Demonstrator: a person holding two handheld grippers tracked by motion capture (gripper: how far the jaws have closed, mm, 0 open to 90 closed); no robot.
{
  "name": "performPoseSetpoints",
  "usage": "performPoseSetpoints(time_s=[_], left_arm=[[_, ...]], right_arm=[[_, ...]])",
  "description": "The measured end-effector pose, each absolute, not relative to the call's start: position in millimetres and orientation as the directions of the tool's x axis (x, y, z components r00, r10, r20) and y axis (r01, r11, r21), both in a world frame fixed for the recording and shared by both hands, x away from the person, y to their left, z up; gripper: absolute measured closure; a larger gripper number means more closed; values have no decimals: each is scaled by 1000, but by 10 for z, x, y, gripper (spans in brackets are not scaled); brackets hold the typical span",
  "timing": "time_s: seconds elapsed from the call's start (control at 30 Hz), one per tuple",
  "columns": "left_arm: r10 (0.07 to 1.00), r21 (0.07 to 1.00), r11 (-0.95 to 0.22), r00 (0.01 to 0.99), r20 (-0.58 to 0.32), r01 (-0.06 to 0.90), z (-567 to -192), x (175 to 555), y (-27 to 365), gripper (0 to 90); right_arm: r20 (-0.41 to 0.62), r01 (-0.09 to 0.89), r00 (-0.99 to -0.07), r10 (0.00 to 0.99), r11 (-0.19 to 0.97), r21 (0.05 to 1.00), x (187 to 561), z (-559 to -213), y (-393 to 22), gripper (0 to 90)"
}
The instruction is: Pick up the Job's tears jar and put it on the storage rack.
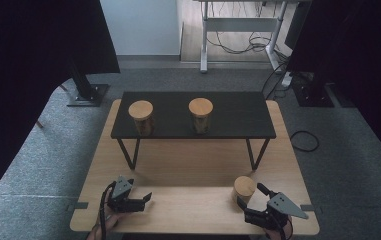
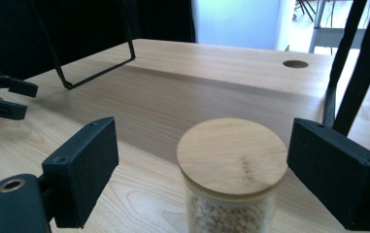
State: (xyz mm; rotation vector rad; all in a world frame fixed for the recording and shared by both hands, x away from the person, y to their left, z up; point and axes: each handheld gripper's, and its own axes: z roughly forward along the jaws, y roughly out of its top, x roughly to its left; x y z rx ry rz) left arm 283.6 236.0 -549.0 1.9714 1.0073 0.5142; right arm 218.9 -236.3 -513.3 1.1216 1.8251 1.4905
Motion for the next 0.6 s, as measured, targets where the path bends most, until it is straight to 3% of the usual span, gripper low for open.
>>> performPoseSetpoints(time_s=[0.6], left_arm=[[800, 824, -335, 600, -8, 458, -5490, 2838, 2350, 85]], right_arm=[[93, 324, -503, 859, 88, 942, 2273, -5290, -2364, 84]])
